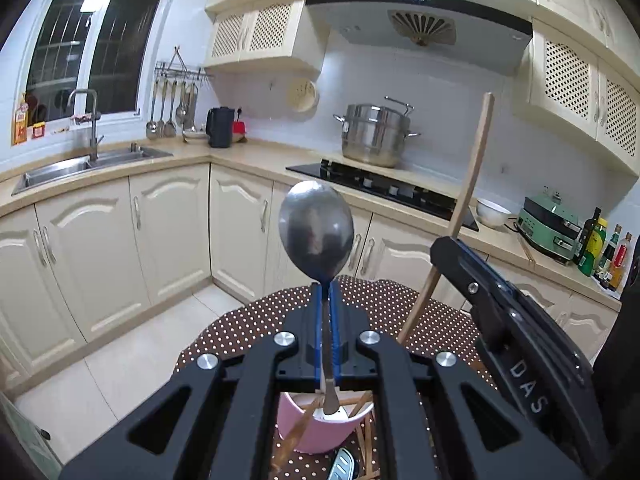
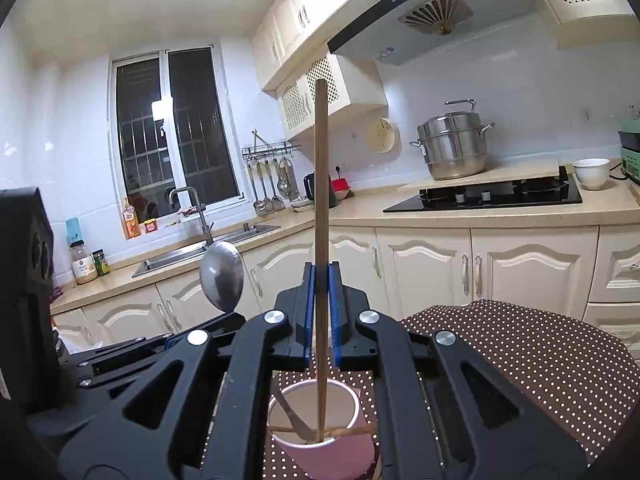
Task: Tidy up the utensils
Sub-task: 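Release the spoon into the pink cup with the left gripper while the right releases the chopstick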
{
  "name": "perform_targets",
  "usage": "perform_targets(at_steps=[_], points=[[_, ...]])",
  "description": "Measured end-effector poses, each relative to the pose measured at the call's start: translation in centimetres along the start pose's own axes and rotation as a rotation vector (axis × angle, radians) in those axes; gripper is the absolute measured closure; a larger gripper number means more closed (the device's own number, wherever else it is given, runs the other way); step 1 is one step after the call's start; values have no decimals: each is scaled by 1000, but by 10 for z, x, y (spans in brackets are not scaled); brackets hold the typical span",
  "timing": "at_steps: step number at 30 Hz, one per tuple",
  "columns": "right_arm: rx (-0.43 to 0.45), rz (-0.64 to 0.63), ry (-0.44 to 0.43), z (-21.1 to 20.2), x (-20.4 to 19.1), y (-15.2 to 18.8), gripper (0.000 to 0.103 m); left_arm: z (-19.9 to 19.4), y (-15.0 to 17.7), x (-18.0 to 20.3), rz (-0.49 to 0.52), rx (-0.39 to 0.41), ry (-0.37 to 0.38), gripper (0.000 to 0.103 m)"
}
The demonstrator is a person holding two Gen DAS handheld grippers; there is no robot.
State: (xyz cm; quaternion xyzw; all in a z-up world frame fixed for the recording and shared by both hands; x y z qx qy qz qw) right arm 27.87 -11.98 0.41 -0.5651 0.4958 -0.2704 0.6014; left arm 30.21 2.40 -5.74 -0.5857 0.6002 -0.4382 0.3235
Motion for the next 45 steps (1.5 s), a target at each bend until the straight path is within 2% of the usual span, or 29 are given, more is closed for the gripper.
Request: perform_targets(at_steps=[4, 7, 13, 19, 27, 29, 30, 31, 34, 39, 42, 45], points=[[-15, 0, 4, 0, 2, 2, 95, 1, 6, -3, -10, -29, 7, 95], [-26, 3, 5, -2, 3, 4, 95, -5, 6, -5, -9, -8, -11, 71], [-42, 6, 6, -5, 3, 6, 95, -15, 1, -4, -1, 3, -21, 71], [-64, -4, 6, -6, 0, 7, 95, -28, -4, -9, 7, 28, -63, 63], [-80, -2, 32, -18, -2, 7, 94, -50, -7, -10, 11, 49, -78, 54], [-78, -2, 41, -23, -2, 5, 86, -58, -8, -9, 15, 61, -78, 49], [-71, -1, 46, -28, -3, 4, 72, -63, -9, -8, 19, 68, -80, 48], [-62, 0, 51, -32, -2, 2, 53, -67, -10, -7, 24, 74, -81, 47], [-46, -2, 64, -46, -1, -4, 52, -82, -14, -5, 25, 93, -77, 41], [-23, -19, 110, -76, 8, -13, 44, -101, -10, 5, 42, 84, -49, 39], [-29, -30, 161, -93, 21, -10, 43, -104, -1, 14, 54, 46, -29, 38], [-74, -24, 200, -107, 37, 2, 42, -99, 16, 24, 75, -26, -6, 38]])
Point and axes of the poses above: each gripper's, at about its wrist camera, not at the fingertips, and z roughly the way its jaws point, x to its right, y to its underside, the point moved 9 cm from there along z, roughly the way its jaws point, and after that the axes turned 3 degrees about z, right-handed, at the moved point
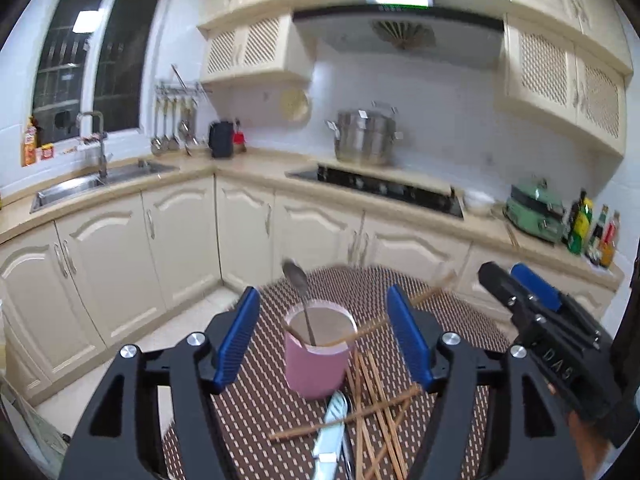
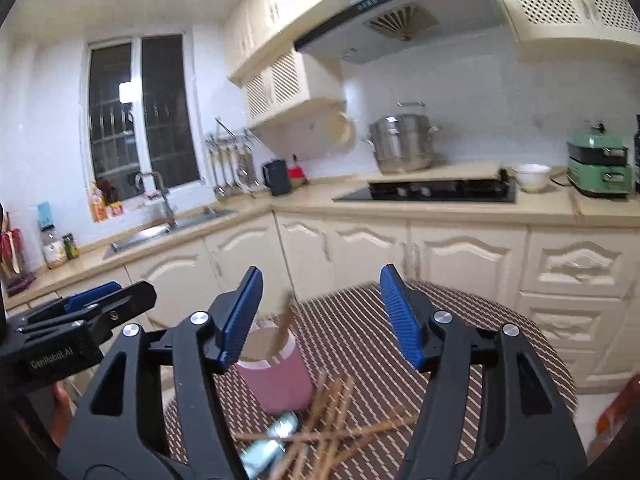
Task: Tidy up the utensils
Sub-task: 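Release the spoon into the pink cup with the left gripper while the right releases the chopstick, then lower both grippers to the pile and grasp another chopstick with the left gripper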
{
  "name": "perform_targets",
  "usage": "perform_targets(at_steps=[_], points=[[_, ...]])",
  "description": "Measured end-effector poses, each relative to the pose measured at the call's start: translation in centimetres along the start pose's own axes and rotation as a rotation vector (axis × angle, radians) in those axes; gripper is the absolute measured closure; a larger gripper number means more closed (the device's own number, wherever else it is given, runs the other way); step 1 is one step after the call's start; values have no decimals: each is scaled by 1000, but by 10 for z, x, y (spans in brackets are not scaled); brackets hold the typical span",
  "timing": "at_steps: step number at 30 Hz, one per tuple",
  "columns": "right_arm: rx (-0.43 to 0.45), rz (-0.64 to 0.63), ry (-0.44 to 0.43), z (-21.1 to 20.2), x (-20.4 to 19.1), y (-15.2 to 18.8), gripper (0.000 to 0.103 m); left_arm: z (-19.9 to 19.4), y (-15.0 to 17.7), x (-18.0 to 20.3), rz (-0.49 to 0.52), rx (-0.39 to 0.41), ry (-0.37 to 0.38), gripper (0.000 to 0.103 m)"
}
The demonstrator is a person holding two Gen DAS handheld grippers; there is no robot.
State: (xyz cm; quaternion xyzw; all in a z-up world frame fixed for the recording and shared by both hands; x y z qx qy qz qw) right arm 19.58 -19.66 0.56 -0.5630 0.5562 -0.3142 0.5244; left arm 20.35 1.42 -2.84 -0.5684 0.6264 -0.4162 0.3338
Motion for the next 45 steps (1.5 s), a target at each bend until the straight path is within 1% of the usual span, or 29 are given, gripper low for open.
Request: perform_targets(at_steps=[2, 5, 8, 10, 12, 14, 18, 23, 25, 28, 33, 34, 35, 37, 39, 41, 42, 44, 45], points=[[-39, 2, 24, -3, 13, 13, 42, 7, 13, 9, 13, -58, 29, 38], [-108, 7, 52, -4, 30, 36, 42, 24, 42, 26, 57, -191, 72, 38], [-181, 45, 83, -2, 51, 60, 42, 39, 66, 39, 104, -278, 99, 38], [-222, 64, 106, 1, 64, 74, 42, 53, 87, 50, 139, -362, 116, 38], [-264, 83, 116, 4, 75, 89, 42, 65, 105, 64, 170, -424, 143, 38], [-305, 94, 127, 7, 84, 103, 42, 72, 118, 75, 206, -460, 149, 38], [-351, 117, 140, 9, 101, 124, 42, 90, 136, 100, 301, -507, 174, 38], [-389, 156, 152, 9, 120, 142, 41, 124, 153, 118, 374, -555, 164, 38], [-404, 173, 153, 11, 128, 149, 41, 136, 156, 121, 396, -560, 153, 38], [-416, 184, 150, 11, 135, 154, 41, 149, 155, 128, 403, -570, 163, 38], [-432, 197, 119, 18, 137, 156, 41, 170, 155, 124, 413, -600, 147, 39], [-434, 199, 112, 19, 136, 157, 40, 173, 154, 123, 411, -605, 150, 45], [-437, 200, 107, 21, 135, 157, 40, 176, 155, 123, 408, -619, 162, 57], [-442, 201, 99, 24, 134, 158, 40, 181, 157, 120, 401, -644, 171, 67], [-449, 205, 91, 28, 131, 158, 40, 185, 156, 118, 406, -639, 170, 71], [-452, 208, 86, 30, 131, 158, 40, 187, 154, 117, 399, -640, 176, 81], [-454, 207, 86, 32, 131, 158, 40, 189, 153, 116, 387, -645, 180, 81], [-456, 207, 85, 33, 130, 159, 40, 191, 152, 113, 381, -648, 179, 88], [-458, 206, 85, 34, 129, 159, 40, 194, 151, 111, 381, -647, 175, 90]])
Point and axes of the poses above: each gripper's, at about its wrist camera, not at the fingertips, and z roughly the way its jaws point, x to its right, y to its underside, the point moved 9 cm from there along z, roughly the way its jaws point, and after that the axes turned 3 degrees about z, right-handed, at the moved point
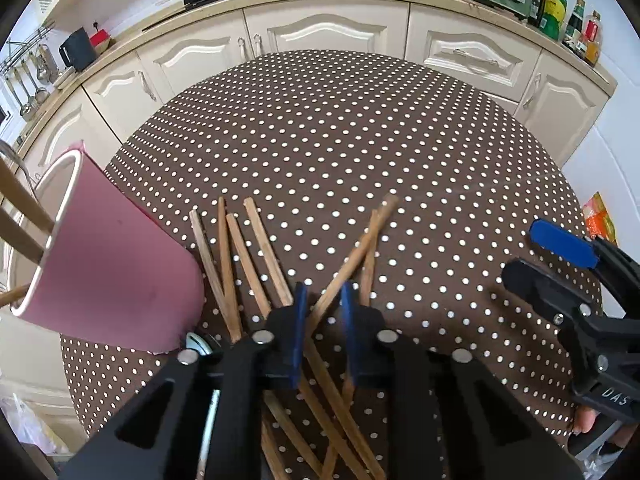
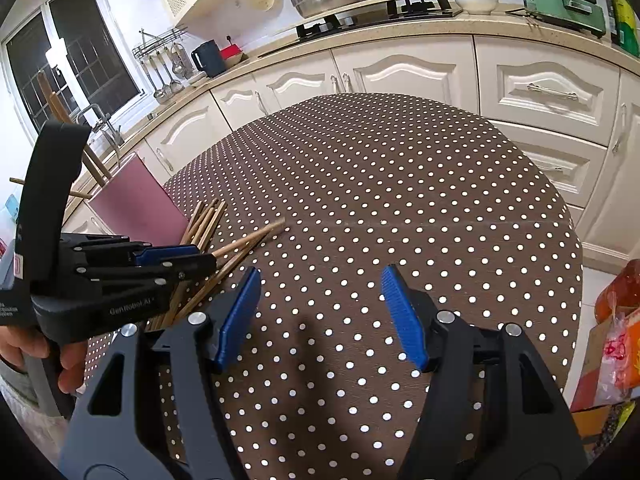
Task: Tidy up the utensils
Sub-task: 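Lower both grippers to the pile and grasp another chopstick with the left gripper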
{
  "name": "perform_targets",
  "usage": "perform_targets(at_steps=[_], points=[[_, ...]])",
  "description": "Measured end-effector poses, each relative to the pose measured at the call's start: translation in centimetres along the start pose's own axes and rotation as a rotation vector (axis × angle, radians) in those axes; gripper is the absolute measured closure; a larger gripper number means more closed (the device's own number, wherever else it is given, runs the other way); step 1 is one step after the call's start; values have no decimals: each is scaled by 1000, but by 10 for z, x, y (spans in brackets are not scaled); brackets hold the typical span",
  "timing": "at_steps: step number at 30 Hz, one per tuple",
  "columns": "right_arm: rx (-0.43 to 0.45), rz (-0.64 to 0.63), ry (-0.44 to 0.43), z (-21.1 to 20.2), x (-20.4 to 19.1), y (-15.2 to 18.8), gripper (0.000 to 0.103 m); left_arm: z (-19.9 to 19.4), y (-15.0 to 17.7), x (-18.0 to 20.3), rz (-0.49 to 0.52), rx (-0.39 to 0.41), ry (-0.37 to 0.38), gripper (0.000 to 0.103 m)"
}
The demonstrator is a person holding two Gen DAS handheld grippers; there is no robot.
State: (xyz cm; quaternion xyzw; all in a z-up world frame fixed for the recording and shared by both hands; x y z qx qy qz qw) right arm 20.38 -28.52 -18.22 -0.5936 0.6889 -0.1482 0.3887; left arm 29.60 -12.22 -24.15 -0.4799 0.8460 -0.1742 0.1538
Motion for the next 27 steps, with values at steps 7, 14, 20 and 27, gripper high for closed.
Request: perform_targets(at_steps=[7, 14, 20, 27], points=[[-9, 3, 2, 3, -5, 1, 40, 4, 3, 1, -2, -2, 18, 95], [-18, 5, -5, 2, -9, 3, 40, -8, 7, 6, -13, 36, 7, 97], [-44, 29, -25, 0, -17, 5, 40, -54, 23, 19, -14, 127, -15, 97], [-89, 20, -25, 2, -35, 13, 40, -107, 56, 28, -5, 224, -25, 97]])
Point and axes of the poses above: each gripper's, at about its wrist camera, not at the fingertips, and z roughly the way its jaws point, x to its right, y to its underside, the point moved 9 cm from there along z, roughly the way its jaws point, and after that the axes turned 3 degrees about z, right-handed, at the moved point
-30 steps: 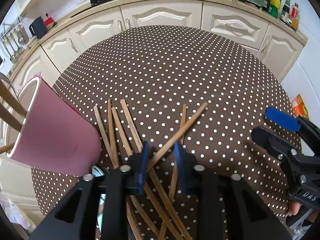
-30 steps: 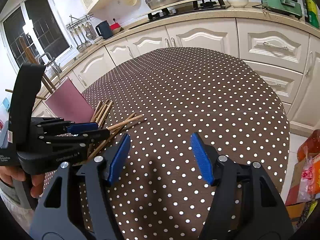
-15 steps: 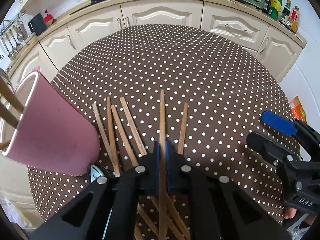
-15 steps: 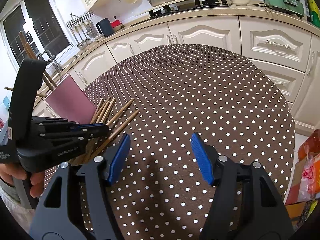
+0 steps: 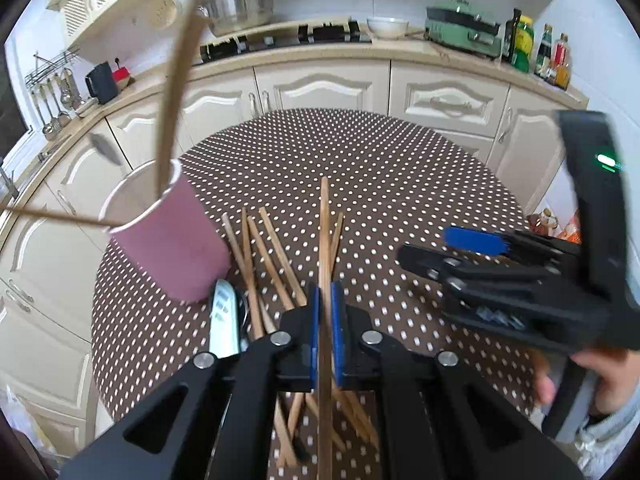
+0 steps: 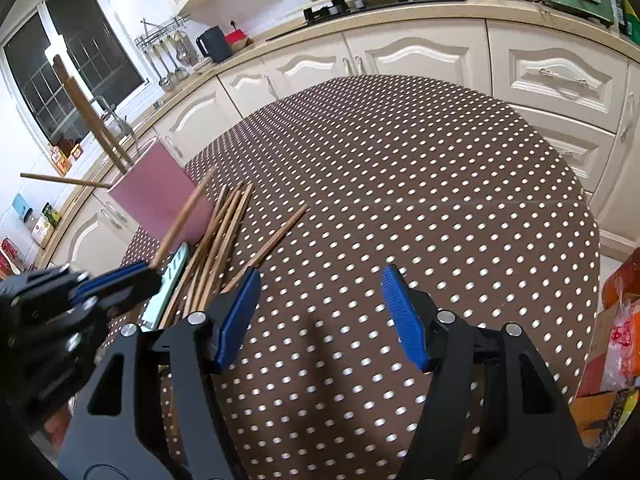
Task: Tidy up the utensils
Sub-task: 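Lower both grippers to the pile and grasp another chopstick with the left gripper, then grasp a wooden chopstick with the right gripper while the left gripper lifts its chopstick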
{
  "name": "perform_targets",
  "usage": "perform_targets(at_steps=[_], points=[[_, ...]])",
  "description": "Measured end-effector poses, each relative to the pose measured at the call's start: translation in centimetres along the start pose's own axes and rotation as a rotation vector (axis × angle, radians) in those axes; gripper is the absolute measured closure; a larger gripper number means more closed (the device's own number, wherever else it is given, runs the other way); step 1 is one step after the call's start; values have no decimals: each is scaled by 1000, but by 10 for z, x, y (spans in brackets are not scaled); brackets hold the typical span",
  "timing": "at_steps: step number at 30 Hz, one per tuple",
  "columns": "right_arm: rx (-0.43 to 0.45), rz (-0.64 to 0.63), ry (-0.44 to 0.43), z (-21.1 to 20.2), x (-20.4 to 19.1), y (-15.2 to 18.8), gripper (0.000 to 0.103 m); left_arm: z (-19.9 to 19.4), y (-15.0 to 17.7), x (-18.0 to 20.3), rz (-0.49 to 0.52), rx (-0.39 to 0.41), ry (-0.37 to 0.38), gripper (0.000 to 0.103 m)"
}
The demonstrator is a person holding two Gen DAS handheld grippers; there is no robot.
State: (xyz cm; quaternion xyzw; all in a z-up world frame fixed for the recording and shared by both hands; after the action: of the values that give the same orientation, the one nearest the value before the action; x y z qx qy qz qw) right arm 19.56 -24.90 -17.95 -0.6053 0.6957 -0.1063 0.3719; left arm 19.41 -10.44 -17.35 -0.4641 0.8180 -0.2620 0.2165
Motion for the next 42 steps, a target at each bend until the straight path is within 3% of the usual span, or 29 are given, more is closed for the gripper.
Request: perform_targets(at_steps=[9, 14, 17, 19, 25, 30, 35, 42], points=[[-96, -20, 37, 33, -37, 5, 40, -51, 41, -42, -144, 74, -36, 97], [-138, -59, 129, 58, -49, 1, 40, -55, 64, -64, -216, 67, -40, 97], [-151, -90, 192, 67, -50, 0, 44, -51, 71, -77, -243, 60, -51, 97], [-166, -122, 211, 72, -56, 1, 57, -51, 78, -92, -281, 56, -57, 97], [-230, -238, 220, 84, -65, 0, 81, -37, 91, -130, -383, 30, -63, 97], [-302, -324, 162, 86, -61, -3, 87, -15, 93, -152, -450, -5, -41, 97], [-356, -441, 183, 82, -53, -2, 88, 10, 89, -165, -509, -51, -31, 97], [-452, -386, 208, 82, -38, -6, 88, 31, 78, -169, -518, -115, -34, 97]])
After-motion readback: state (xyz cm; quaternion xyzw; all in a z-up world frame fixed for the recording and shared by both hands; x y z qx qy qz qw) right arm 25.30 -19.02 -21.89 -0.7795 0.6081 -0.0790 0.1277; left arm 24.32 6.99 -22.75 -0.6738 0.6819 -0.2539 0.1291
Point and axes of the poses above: each gripper's, at about its wrist camera, not at the fingertips, and z roughly the way its jaws point, x to its right, y to its underside, the point moved 9 cm from there along z, roughly the way its jaws point, and after that the axes turned 3 degrees about z, right-handed, at the moved point
